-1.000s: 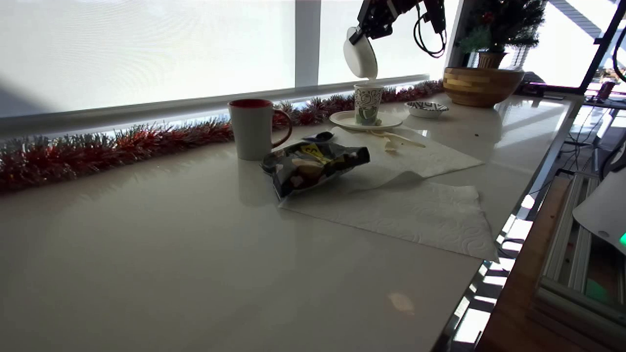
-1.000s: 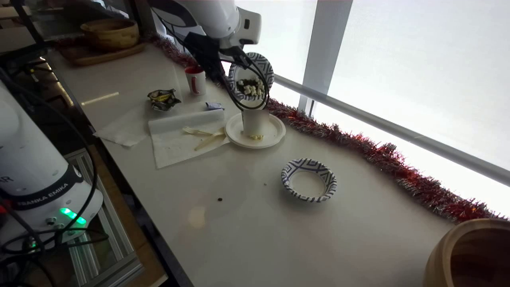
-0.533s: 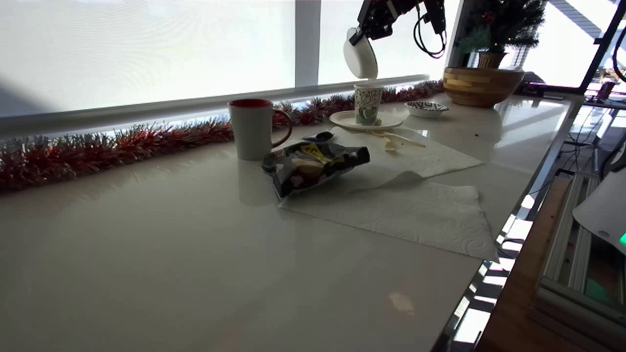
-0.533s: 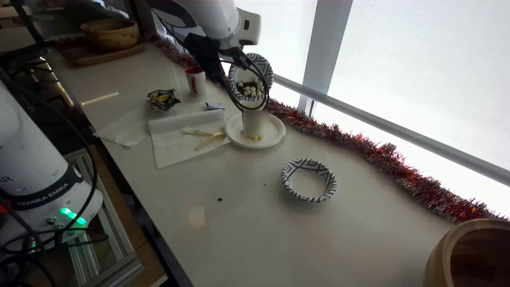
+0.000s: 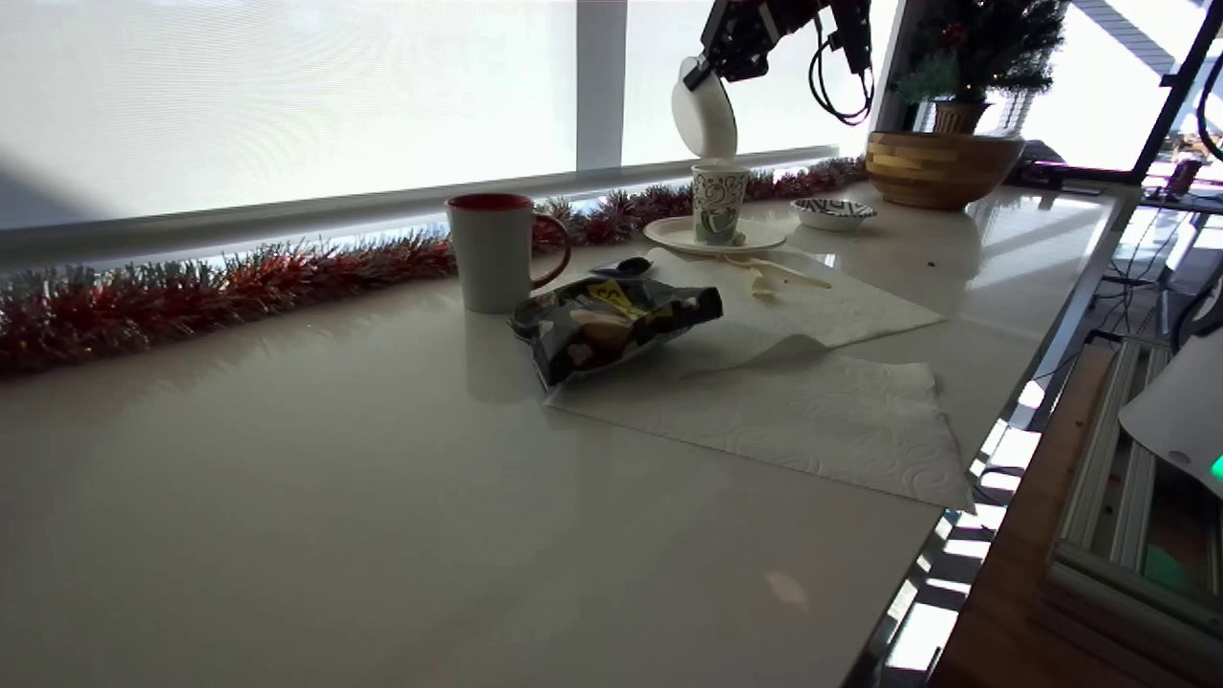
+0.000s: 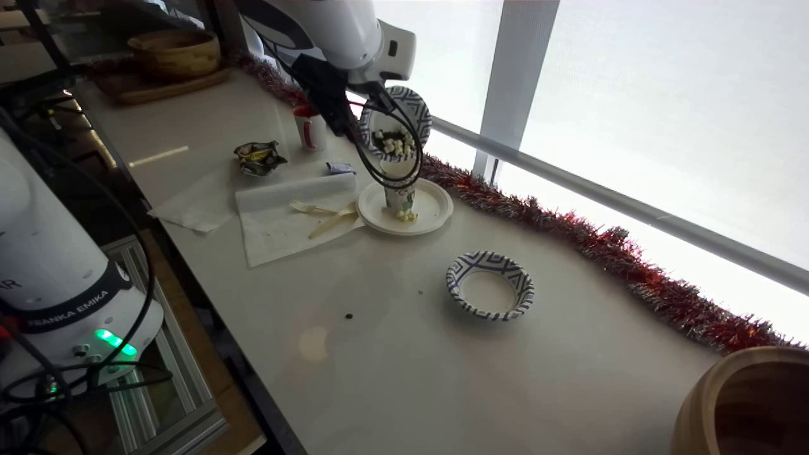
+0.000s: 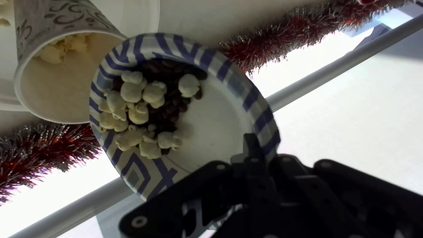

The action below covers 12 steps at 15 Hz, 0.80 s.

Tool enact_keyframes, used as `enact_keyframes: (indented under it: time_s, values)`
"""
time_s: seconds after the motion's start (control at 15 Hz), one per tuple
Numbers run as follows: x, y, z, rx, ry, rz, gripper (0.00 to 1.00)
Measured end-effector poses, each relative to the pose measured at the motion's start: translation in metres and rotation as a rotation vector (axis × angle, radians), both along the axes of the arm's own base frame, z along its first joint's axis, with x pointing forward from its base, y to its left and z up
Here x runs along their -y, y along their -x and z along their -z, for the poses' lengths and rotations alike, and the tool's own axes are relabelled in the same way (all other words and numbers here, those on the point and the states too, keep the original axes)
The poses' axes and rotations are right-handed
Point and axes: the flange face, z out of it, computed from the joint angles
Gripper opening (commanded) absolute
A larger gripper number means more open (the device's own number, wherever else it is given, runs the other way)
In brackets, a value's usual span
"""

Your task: Pick up the bowl with content, empty its content into the cup and place the bowl on top of the other bowl

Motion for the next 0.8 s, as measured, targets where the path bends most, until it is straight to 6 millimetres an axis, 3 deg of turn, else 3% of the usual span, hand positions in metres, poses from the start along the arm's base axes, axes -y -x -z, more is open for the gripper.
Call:
enact_keyframes:
  time_s: [0.8]
  values:
    - [0.0111, 0.0041, 0.0029, 0.034, -0.07, 0.012, 0.01]
